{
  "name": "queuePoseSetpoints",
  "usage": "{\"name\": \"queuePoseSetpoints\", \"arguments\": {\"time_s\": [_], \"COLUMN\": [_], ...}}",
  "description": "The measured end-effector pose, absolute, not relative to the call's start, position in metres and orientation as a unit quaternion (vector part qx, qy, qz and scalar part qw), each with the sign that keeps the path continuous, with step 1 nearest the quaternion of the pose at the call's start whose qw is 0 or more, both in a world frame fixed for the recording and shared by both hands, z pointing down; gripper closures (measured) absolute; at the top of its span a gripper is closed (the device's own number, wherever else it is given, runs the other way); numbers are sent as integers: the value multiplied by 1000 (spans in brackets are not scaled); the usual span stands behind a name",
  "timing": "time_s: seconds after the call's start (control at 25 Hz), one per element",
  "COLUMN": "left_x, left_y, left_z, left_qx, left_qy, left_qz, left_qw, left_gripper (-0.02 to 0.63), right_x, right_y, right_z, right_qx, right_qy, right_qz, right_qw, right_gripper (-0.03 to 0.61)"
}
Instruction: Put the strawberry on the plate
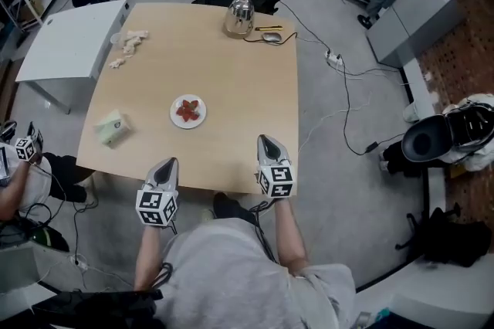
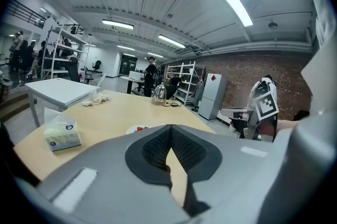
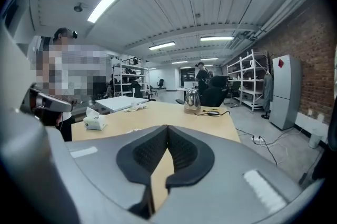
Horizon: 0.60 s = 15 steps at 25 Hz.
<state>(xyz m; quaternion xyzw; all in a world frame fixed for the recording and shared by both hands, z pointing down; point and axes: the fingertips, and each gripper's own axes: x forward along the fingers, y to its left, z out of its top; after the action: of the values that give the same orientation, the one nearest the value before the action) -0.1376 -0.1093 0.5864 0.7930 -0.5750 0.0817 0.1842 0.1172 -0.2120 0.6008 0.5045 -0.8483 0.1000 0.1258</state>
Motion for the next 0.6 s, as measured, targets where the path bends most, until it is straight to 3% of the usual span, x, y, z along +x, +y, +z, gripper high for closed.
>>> {"name": "queuePoseSetpoints", "arguments": {"time_s": [0.6], "left_x": [-90], "left_y": [-107], "left_z": [588], "left_qx": [838], "left_qy": [-508], "left_qz": [91], "left_qw": [176], "left_gripper": [594], "right_x": [170], "right_y": [-148], "right_z": [595], "right_qx": [565], "right_qy": [-812], "right_qz": [104], "right_qw": [101], "right_gripper": [572]}}
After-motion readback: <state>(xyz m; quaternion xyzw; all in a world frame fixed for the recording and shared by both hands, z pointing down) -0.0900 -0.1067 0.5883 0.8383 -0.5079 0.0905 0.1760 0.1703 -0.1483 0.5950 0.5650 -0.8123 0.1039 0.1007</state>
